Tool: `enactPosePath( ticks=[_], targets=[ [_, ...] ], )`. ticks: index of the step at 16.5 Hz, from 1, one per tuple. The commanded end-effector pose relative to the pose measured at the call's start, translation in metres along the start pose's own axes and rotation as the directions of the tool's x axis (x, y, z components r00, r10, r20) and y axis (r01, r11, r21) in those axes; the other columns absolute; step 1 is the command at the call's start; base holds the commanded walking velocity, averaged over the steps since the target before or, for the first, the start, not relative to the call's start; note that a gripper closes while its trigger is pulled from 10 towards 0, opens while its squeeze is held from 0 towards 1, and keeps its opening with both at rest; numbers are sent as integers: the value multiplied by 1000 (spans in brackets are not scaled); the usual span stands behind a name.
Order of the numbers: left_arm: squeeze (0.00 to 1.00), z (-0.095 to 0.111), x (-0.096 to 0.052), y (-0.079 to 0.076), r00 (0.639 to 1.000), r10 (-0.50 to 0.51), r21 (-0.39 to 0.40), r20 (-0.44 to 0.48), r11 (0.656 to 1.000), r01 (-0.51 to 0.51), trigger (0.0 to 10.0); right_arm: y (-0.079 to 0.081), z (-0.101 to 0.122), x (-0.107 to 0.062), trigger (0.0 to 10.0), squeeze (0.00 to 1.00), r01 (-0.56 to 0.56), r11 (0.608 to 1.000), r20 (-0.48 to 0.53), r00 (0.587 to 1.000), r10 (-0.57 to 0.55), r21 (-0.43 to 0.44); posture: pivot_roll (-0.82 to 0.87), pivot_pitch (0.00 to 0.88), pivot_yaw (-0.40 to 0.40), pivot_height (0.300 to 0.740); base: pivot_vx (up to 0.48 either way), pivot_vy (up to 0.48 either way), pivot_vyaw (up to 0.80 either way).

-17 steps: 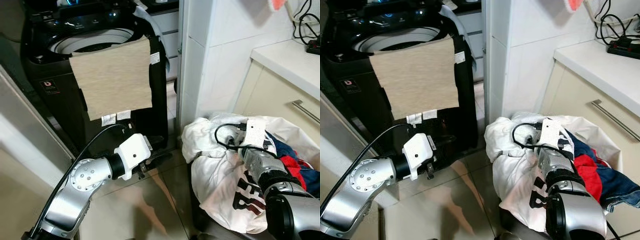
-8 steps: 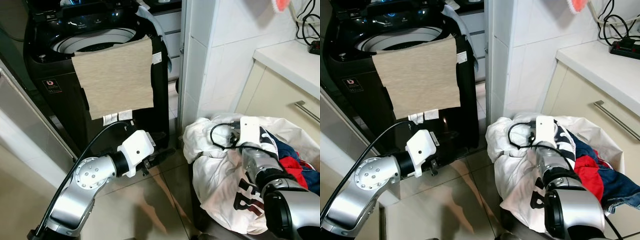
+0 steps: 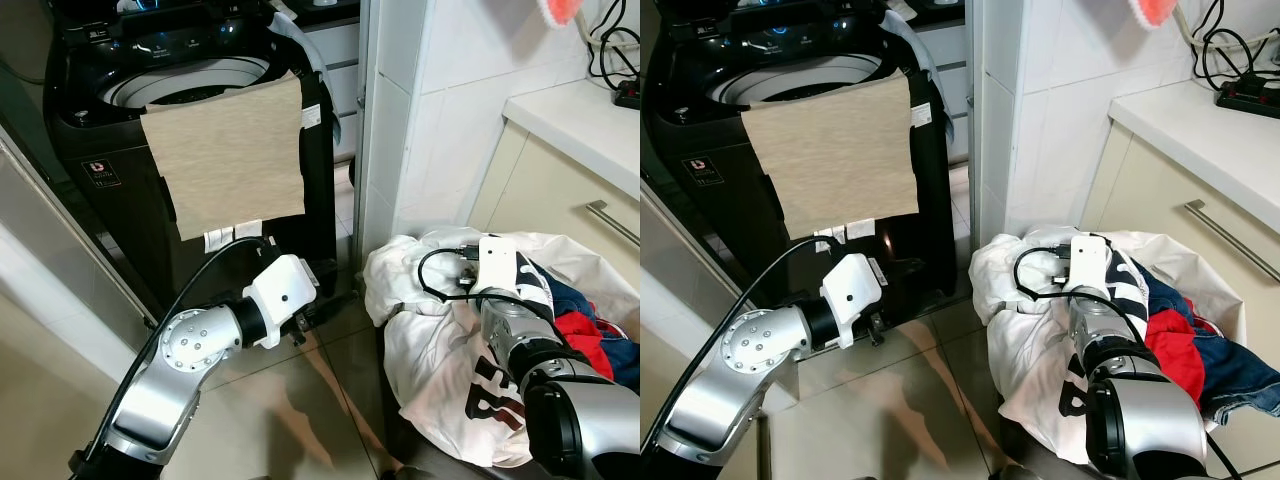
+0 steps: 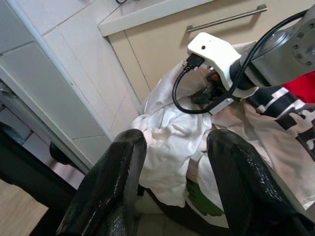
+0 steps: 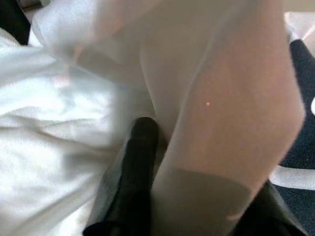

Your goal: Clothes washing

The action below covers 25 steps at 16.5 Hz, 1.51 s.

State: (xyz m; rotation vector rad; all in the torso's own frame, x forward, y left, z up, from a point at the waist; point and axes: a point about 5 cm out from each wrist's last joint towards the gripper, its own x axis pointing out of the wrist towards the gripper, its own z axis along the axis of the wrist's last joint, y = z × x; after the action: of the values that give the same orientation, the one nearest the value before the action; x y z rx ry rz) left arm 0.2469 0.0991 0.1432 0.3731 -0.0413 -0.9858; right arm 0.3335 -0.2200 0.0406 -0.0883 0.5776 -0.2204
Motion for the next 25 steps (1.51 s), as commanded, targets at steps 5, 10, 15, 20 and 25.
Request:
enactPosePath(
  ticks=[5,10,15,20,25],
  targets=[
    [0,-6,7,5,997,73,23,-32,997,-72,10000,8,30,1,0,0,-56,998,106,993,60,-44,7,0,31,740,0,0,0],
    [0,-5,26,8,986,168,-22,8,986,-168,10000,-3,115,-9,0,0,-118,993,366,924,109,2,-54,0,-23,740,0,0,0],
    [0,-5,44,20,945,326,-102,23,941,-322,10000,19,218,-50,0,0,-213,972,653,724,223,-96,-69,0,-45,740,0,0,0],
    [0,0,44,35,900,433,-144,55,895,-422,10000,31,277,-97,0,0,-250,956,818,511,266,-155,-54,0,-66,740,0,0,316],
    [0,-9,26,60,734,679,-239,-7,712,-661,10000,53,212,-67,0,0,-293,944,719,622,310,-153,-37,0,-71,740,0,0,775]
  ],
)
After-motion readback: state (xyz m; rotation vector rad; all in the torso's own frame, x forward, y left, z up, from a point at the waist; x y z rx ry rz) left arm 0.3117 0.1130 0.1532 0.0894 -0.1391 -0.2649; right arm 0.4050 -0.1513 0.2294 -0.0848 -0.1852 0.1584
